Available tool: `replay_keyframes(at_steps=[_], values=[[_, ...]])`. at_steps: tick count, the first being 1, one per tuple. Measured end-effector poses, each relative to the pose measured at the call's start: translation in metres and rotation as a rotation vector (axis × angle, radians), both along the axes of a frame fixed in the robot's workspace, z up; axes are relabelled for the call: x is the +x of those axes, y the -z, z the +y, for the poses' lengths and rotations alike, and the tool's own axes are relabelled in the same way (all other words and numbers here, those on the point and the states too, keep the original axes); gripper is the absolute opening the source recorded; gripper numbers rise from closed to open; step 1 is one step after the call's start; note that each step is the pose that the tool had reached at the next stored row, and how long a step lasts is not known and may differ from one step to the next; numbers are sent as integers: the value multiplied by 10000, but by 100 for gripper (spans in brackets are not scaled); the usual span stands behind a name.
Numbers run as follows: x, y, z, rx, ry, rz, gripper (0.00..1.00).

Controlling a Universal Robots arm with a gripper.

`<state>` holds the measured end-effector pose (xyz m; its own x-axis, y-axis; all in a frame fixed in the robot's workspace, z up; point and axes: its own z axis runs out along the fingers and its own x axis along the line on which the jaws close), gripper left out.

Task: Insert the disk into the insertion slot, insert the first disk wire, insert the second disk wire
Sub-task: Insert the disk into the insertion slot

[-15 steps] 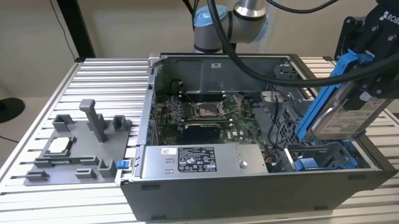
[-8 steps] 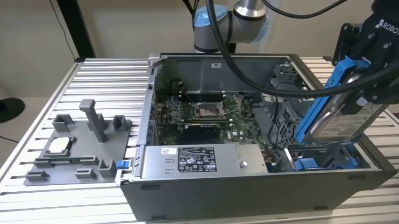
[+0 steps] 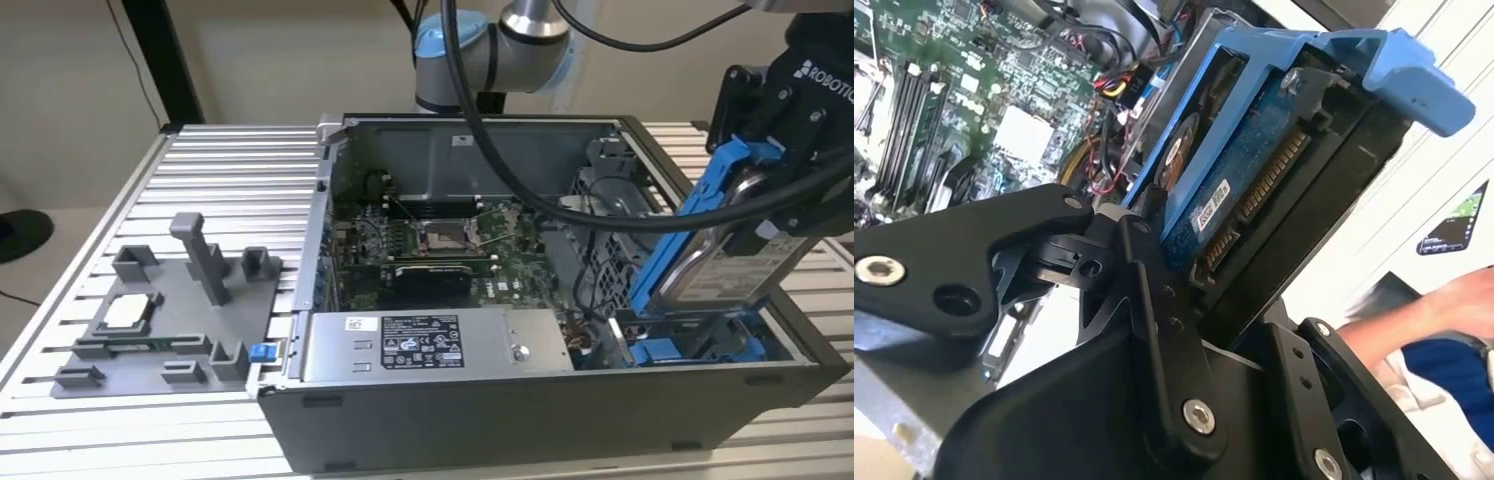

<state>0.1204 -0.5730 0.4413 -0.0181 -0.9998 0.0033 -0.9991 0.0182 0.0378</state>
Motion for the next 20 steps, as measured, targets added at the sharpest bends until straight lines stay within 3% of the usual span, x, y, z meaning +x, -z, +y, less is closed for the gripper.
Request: replay_keyframes(at_steps=[20], values=[[51, 296, 0, 0, 0, 0, 0]])
